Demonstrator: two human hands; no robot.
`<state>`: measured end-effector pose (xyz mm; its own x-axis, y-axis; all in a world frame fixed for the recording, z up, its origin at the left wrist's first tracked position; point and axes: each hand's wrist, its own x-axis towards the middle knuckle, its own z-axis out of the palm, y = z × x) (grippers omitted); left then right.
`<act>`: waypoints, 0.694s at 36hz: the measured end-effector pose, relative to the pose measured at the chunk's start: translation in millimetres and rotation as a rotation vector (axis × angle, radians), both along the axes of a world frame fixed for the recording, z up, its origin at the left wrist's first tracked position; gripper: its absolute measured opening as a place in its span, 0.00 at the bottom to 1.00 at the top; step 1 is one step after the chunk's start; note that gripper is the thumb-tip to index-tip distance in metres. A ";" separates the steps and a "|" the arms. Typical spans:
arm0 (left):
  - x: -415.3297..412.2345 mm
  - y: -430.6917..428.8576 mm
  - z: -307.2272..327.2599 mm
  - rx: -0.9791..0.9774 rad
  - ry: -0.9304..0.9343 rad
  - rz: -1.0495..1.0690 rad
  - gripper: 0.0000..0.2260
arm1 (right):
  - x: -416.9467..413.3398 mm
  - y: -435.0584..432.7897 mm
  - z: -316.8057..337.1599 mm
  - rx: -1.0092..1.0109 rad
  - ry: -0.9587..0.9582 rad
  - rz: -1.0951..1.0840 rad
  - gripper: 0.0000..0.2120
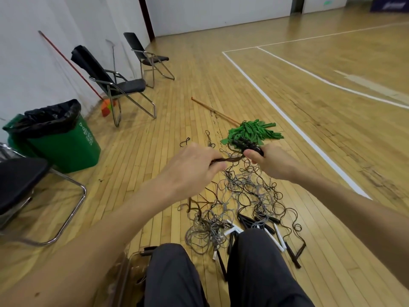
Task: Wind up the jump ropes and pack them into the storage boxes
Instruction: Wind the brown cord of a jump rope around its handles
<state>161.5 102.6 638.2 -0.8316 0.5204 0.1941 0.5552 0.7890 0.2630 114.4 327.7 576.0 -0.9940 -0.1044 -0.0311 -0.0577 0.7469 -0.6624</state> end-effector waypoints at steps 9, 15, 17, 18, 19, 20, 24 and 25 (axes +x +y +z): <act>-11.1 -7.8 36.6 -0.127 0.316 -0.307 0.21 | 29.1 -15.9 13.3 0.163 -0.172 0.241 0.18; -17.5 -0.6 55.4 -0.161 0.420 -0.425 0.22 | 49.9 -18.0 35.5 0.185 -0.282 0.403 0.18; -21.3 1.4 62.1 -0.167 0.418 -0.424 0.20 | 55.3 -19.7 43.2 0.153 -0.309 0.454 0.18; -23.4 2.0 65.4 -0.164 0.403 -0.408 0.19 | 58.3 -20.6 47.0 0.155 -0.300 0.478 0.18; -25.8 2.1 67.9 -0.151 0.379 -0.390 0.20 | 61.8 -21.8 51.1 0.164 -0.279 0.502 0.17; -28.6 1.8 69.8 -0.129 0.349 -0.372 0.20 | 65.7 -23.0 55.3 0.167 -0.257 0.524 0.17; -40.9 -0.7 67.8 -0.058 0.231 -0.287 0.17 | 82.3 -25.9 71.0 0.150 -0.188 0.606 0.18; -42.3 -0.5 65.9 -0.039 0.196 -0.270 0.16 | 86.3 -26.5 74.1 0.155 -0.172 0.619 0.18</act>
